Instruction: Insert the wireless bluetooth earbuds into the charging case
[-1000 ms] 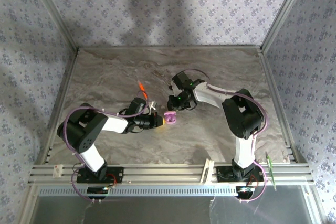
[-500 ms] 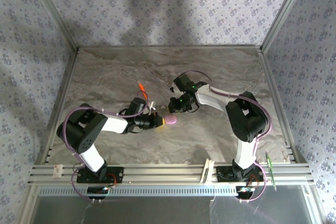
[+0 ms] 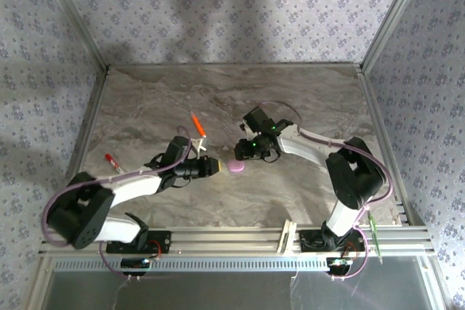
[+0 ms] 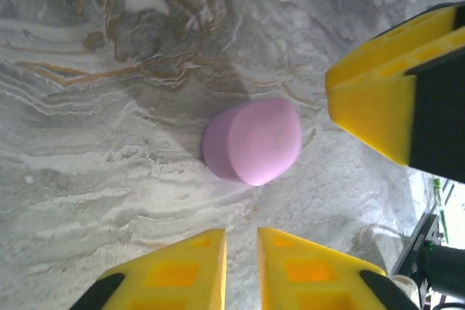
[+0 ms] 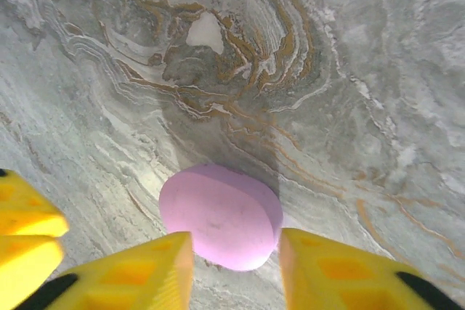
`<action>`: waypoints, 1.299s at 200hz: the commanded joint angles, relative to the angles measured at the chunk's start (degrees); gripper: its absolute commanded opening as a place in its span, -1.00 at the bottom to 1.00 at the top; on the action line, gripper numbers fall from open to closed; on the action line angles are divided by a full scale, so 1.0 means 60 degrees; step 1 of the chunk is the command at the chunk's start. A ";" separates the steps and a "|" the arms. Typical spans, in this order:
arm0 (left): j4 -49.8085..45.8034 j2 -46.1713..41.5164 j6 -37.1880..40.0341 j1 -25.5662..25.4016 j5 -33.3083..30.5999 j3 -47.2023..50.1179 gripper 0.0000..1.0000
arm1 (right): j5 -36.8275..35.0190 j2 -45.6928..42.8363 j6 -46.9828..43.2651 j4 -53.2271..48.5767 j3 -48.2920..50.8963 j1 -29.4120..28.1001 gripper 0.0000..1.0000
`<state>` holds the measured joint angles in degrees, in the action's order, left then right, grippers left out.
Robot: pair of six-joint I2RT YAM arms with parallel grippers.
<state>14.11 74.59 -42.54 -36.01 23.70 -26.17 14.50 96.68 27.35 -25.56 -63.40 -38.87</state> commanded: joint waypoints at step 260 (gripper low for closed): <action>-0.4921 -0.6971 0.1084 -0.0041 -0.2022 0.0464 0.99 | -0.4115 0.2123 0.2603 -0.2101 -0.2155 -0.2324 0.88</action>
<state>-15.49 32.80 -37.41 -36.01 12.34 -23.81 -7.64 107.39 40.99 -33.65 -73.91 -52.18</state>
